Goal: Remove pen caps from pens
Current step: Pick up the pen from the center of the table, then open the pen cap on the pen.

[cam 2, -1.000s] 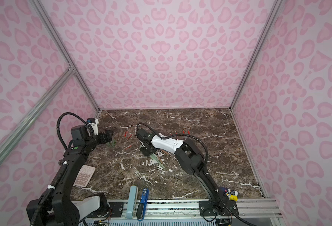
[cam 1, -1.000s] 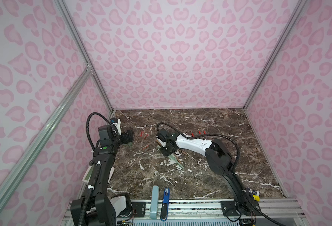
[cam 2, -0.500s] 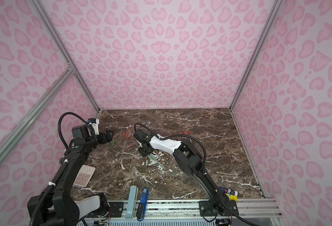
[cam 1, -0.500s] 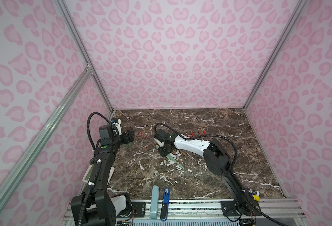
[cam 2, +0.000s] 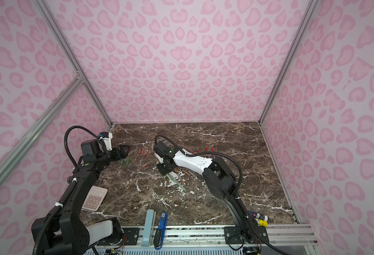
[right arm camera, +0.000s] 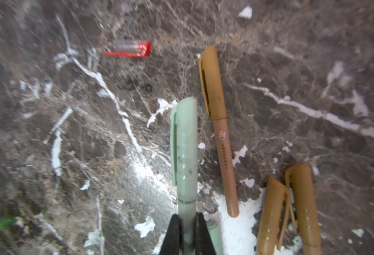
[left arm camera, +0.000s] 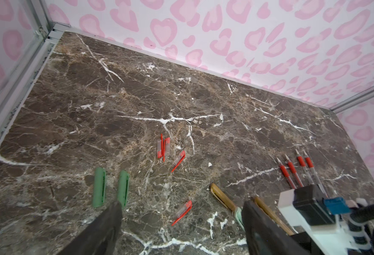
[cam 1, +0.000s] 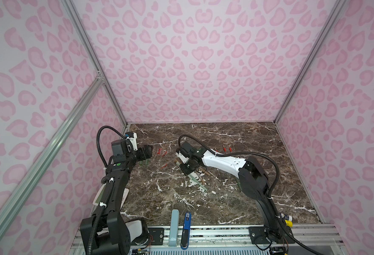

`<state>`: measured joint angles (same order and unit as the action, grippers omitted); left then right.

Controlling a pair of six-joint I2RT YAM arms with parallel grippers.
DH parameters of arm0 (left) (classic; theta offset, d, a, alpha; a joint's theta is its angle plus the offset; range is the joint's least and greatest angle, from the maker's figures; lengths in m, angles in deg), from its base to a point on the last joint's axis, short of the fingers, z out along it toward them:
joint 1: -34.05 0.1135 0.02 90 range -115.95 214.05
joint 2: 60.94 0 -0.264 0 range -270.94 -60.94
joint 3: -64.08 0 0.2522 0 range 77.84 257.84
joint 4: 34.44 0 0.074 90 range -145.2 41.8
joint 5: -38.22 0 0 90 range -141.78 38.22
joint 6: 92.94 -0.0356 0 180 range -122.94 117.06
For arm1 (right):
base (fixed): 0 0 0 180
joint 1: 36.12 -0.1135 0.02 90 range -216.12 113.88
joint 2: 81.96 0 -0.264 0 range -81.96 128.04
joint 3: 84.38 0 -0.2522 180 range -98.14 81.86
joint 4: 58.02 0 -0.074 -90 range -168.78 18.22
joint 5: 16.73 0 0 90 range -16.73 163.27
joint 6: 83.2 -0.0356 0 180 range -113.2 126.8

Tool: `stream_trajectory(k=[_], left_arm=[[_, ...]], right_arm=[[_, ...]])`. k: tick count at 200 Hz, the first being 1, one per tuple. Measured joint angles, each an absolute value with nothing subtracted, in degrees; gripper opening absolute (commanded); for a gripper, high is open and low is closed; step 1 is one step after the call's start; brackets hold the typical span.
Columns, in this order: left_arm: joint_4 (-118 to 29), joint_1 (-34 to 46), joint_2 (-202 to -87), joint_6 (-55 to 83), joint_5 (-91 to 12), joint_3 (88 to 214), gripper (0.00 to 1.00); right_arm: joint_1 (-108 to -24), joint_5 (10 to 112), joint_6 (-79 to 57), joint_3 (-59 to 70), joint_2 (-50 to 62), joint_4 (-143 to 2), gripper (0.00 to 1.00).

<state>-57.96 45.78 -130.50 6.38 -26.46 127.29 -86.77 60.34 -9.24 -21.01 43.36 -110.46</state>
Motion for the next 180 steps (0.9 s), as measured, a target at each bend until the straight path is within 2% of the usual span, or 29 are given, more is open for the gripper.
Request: stream_trajectory(k=[56, 99, 180], left_arm=[[-52.4, 45.8, -132.3, 14.5, -17.4, 124.5, 0.83], [-43.0, 43.5, -133.0, 25.4, -11.8, 117.5, 0.78], [-36.2, 37.0, -134.5, 30.6, -7.2, 117.6, 0.66]], right_arm=[[-84.3, 53.1, -16.4, -12.7, 36.9, -98.8, 0.04], [-84.4, 48.9, -21.1, -9.3, 33.7, -89.1, 0.04], [-85.8, 46.6, -24.7, -5.6, 30.1, -81.4, 0.05]])
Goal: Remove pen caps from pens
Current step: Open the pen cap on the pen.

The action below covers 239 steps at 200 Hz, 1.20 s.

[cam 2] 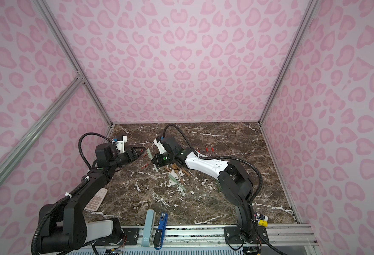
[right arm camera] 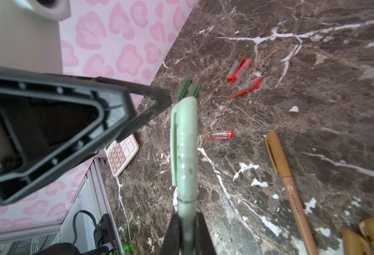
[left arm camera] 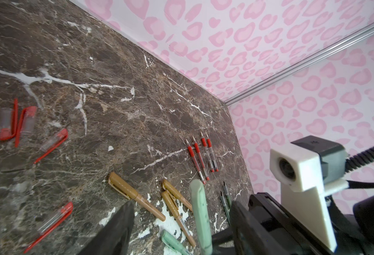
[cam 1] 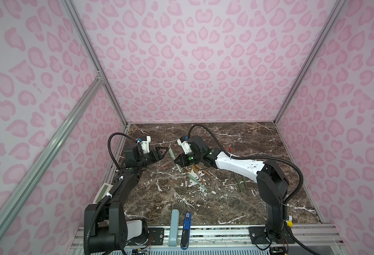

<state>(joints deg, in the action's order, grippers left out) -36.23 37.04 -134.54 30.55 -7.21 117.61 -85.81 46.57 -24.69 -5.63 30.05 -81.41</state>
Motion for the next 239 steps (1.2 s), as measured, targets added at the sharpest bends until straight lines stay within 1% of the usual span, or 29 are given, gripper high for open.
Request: stream_trajectory(k=[30, 45, 61, 71, 74, 82, 83, 110, 129, 139, 160, 171, 183, 211, 222, 239], left_arm=[[-35.7, 35.6, -134.5, 31.5, -6.3, 117.6, 0.61], [-34.7, 34.6, -134.5, 31.9, -6.1, 117.4, 0.56], [-34.7, 33.9, -134.5, 31.9, -5.9, 117.3, 0.46], [-34.8, 33.7, -134.5, 32.0, -5.8, 117.3, 0.37], [-34.8, 33.7, -134.5, 32.0, -5.8, 117.3, 0.32], [-34.9, 33.7, -134.5, 31.9, -6.0, 117.3, 0.26], [-34.9, 33.7, -134.5, 32.0, -6.0, 117.3, 0.24], [-34.9, 33.6, -134.1, 31.8, -6.6, 117.3, 0.04], [-34.9, 33.6, -133.9, 31.4, -6.7, 117.4, 0.04], [-35.0, 33.6, -133.9, 31.3, -6.7, 117.4, 0.04], [-35.4, 33.6, -133.8, 31.3, -6.8, 117.4, 0.04], [-35.6, 33.6, -133.8, 31.3, -6.8, 117.6, 0.04], [-35.6, 33.6, -133.6, 31.3, -6.8, 117.6, 0.03], [-36.2, 33.6, -133.5, 31.3, -6.8, 117.9, 0.04], [-36.2, 33.6, -133.5, 31.3, -6.8, 118.1, 0.04], [-36.5, 33.8, -133.3, 31.0, -6.8, 118.2, 0.04]], right_arm=[[-86.5, 46.1, -25.3, -6.3, 30.3, -80.5, 0.06], [-87.0, 46.1, -25.6, -5.3, 29.9, -79.4, 0.06], [-87.2, 45.9, -26.7, -5.7, 30.4, -79.3, 0.05], [-87.4, 45.8, -26.7, -6.1, 30.7, -78.9, 0.05], [-87.4, 45.8, -26.7, -6.1, 30.7, -78.9, 0.06], [-87.6, 45.8, -26.9, -6.0, 30.6, -78.7, 0.06], [-87.6, 45.8, -26.9, -6.0, 30.6, -78.6, 0.06], [-87.8, 45.8, -27.1, -6.7, 30.9, -78.6, 0.06], [-88.0, 46.0, -27.1, -6.9, 30.9, -78.9, 0.09], [-88.2, 46.3, -27.1, -6.6, 30.9, -78.5, 0.13], [-88.2, 46.0, -27.3, -7.5, 31.6, -78.9, 0.25], [-88.4, 46.0, -27.3, -7.4, 31.6, -78.8, 0.27], [-88.8, 46.0, -27.3, -6.3, 31.4, -77.8, 0.24], [-88.8, 45.6, -27.7, -6.2, 32.0, -78.1, 0.08], [-88.8, 45.2, -27.7, -5.9, 31.7, -77.6, 0.00], [-88.7, 45.2, -28.1, -5.3, 31.5, -77.1, 0.00]])
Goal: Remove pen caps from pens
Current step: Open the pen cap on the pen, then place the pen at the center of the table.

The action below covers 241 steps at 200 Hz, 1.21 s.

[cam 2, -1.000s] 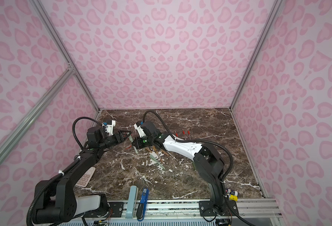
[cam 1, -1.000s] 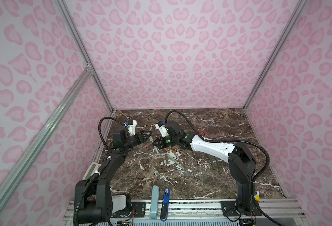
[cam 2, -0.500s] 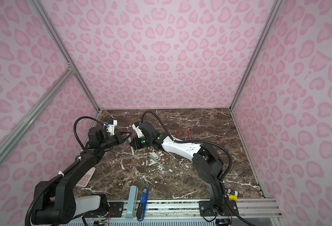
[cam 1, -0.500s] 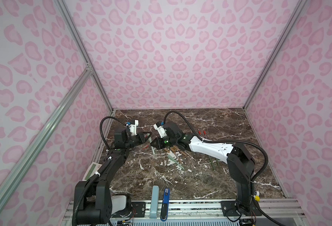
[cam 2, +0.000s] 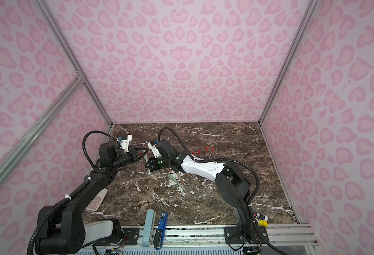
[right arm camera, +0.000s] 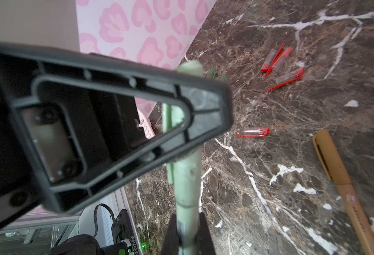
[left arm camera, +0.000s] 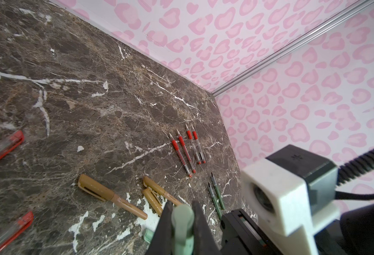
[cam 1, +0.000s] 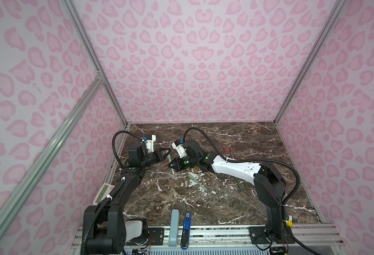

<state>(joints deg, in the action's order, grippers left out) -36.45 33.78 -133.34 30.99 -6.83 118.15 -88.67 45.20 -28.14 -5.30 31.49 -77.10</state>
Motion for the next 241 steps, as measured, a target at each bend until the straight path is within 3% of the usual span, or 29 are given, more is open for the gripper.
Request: stream_trajectory(k=[50, 106, 241], left_arm=[[-38.3, 37.6, -132.1, 31.1, -7.0, 120.0, 0.04], [-40.4, 44.4, -130.3, 30.9, -7.9, 123.8, 0.04], [-61.4, 45.5, -137.7, 5.8, -28.7, 130.9, 0.03]], right_arm=[[-89.1, 43.7, -26.2, -1.4, 29.9, -76.5, 0.00], [-87.9, 49.4, -24.8, 7.3, 23.9, -80.3, 0.00], [-77.5, 59.4, -20.6, 24.7, 5.1, -91.2, 0.00]])
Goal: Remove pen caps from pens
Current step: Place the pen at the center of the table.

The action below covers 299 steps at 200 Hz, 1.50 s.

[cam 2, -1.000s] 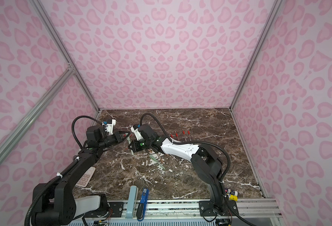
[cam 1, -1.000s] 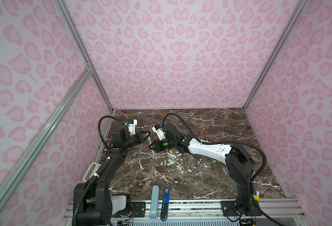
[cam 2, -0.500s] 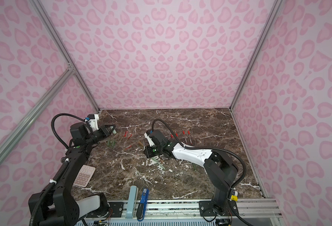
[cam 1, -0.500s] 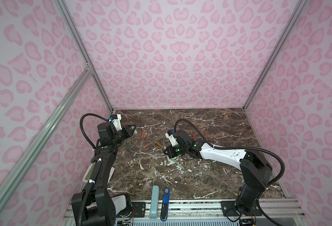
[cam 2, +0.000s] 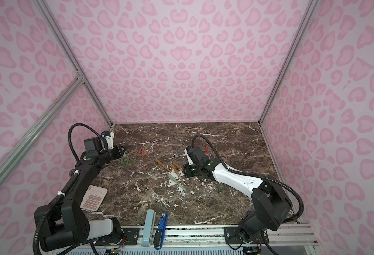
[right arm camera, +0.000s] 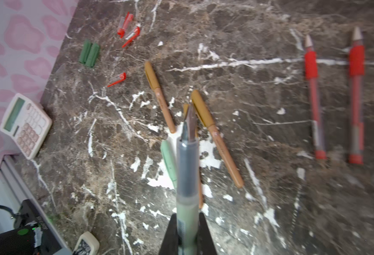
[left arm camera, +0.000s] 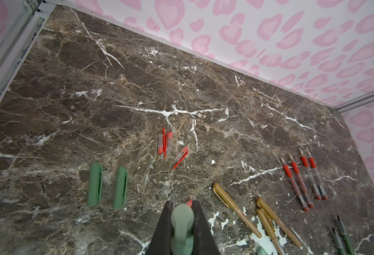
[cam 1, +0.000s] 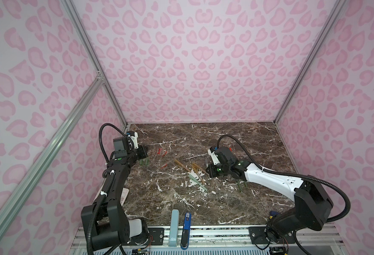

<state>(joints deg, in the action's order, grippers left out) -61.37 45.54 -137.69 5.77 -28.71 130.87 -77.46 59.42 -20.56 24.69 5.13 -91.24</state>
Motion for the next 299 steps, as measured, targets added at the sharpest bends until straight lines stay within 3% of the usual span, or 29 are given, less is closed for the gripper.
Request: stream_trajectory(k=[115, 251, 299], left_arm=[[-64.5, 42.3, -147.8, -0.5, -35.3, 132.4, 0.03], [-64.8, 38.8, -156.9, -2.5, -39.5, 134.7, 0.09], [-65.3, 38.6, -161.0, -3.0, -42.8, 137.2, 0.10]], right_arm=[[-73.2, 67.7, -19.9, 30.5, 7.3, -102.9, 0.00], [-71.9, 72.0, -20.0, 32.8, 9.4, -104.4, 0.00], [-71.8, 72.2, -20.6, 34.0, 9.4, -102.8, 0.14]])
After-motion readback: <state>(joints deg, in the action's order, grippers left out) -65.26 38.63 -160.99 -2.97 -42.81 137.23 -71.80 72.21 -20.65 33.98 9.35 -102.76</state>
